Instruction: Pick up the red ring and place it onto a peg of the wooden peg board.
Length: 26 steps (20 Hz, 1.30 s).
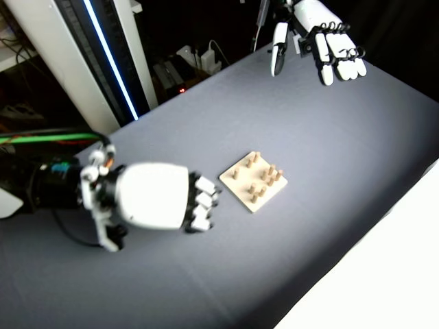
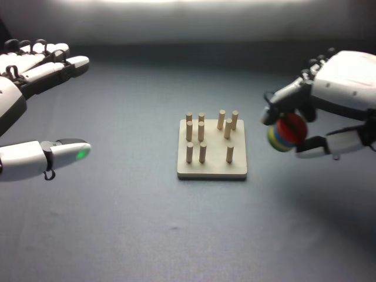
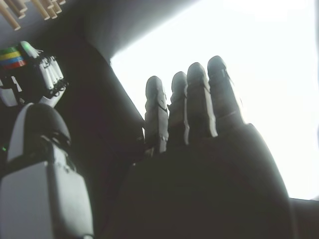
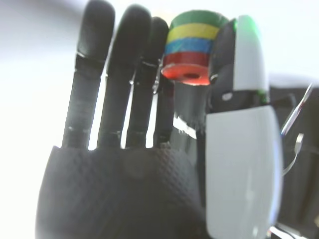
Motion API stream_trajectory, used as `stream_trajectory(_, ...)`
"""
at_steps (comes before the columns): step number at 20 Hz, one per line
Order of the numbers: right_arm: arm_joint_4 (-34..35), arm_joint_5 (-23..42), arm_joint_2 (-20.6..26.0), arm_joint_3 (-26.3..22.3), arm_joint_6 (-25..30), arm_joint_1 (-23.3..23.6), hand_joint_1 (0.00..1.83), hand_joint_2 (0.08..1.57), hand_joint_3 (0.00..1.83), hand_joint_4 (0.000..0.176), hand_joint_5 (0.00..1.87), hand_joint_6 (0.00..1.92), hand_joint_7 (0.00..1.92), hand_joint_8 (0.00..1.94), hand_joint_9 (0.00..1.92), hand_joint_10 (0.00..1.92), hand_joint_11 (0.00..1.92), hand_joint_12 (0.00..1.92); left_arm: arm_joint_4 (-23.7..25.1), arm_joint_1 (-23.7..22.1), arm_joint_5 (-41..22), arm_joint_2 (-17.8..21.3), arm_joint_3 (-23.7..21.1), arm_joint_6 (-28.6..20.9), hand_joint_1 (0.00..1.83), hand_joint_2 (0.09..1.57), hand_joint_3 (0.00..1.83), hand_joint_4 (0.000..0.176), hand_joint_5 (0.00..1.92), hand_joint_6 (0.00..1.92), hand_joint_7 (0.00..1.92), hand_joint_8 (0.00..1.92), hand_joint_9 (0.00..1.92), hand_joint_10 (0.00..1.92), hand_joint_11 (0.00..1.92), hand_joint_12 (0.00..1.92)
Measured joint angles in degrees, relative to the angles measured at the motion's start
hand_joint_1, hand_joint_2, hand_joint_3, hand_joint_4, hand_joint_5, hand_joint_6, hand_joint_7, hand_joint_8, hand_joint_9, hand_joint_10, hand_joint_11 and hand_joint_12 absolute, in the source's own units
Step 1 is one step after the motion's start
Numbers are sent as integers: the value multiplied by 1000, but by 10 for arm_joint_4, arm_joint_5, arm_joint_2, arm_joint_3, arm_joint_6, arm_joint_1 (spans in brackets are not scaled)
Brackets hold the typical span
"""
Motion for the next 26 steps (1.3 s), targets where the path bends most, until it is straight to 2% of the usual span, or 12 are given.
stream_trajectory(1,-10,0,-6,0,0,7,1293,1045,1,0,1035,820,1257,597,1142,691,896,1075,-5,3,-7,0,0,0,649,1101,0,90,226,0,118,5,93,8,0,404)
stream_trajectory(2,-19,0,-12,0,1,11,1376,1038,3,0,1013,839,1261,488,1105,896,897,1026,-7,5,-12,0,0,0,666,1099,0,85,213,0,116,3,93,7,0,402)
stream_trajectory(6,-37,-7,-31,9,1,34,1399,1034,0,0,1014,907,1351,154,1118,926,931,903,-8,5,-17,0,-3,0,725,1096,0,57,113,0,110,0,84,0,0,318)
stream_trajectory(9,-49,-18,-53,19,2,52,1398,1031,0,0,1027,828,1390,94,1113,964,852,1048,-11,6,-19,-4,-3,0,712,1109,1,28,71,1,74,0,38,1,0,113)
stream_trajectory(12,-63,-37,-67,23,2,58,1405,1014,0,0,1090,661,1390,146,1154,922,901,1121,-30,12,-30,-4,-3,0,720,1126,4,43,54,2,57,4,1,0,0,0)
stream_trajectory(15,-68,-49,-73,31,2,65,1404,1020,0,0,1052,743,1385,124,1156,922,908,1060,-40,17,-38,-7,-3,0,687,1122,1,42,66,4,66,3,11,1,2,1)
stream_trajectory(16,-72,-53,-75,33,1,68,1405,1018,0,0,1080,646,1333,265,1161,928,942,1074,-40,17,-40,-7,-4,0,676,1120,0,45,71,5,72,4,19,4,3,1)
stream_trajectory(17,-74,-57,-76,34,2,69,1405,1018,0,0,1080,646,1333,265,1161,928,942,1074,-40,17,-40,-7,-4,0,676,1120,0,45,71,5,72,4,19,4,3,1)
stream_trajectory(18,-83,-64,-78,34,2,70,1404,1019,0,0,1067,703,1324,263,1163,918,953,1080,-39,17,-45,-7,-4,0,711,1118,0,26,88,9,79,5,29,7,13,6)
stream_trajectory(22,-91,-85,-79,36,2,70,1403,1025,0,0,1013,793,1338,229,1163,911,955,1079,-40,19,-45,-7,-6,0,756,1122,1,35,93,5,64,0,15,0,0,0)
stream_trajectory(25,-98,-96,-79,37,2,70,1397,1052,1,0,1007,705,1175,623,1084,1059,933,1218,-40,19,-46,-7,-6,0,777,1126,3,25,100,5,71,2,23,3,5,2)
stream_trajectory(26,-100,-99,-83,40,2,70,1399,1049,0,0,1021,728,1187,597,1071,1066,864,1217,-40,19,-46,-7,-6,0,754,1125,2,34,100,4,71,2,29,5,17,8)
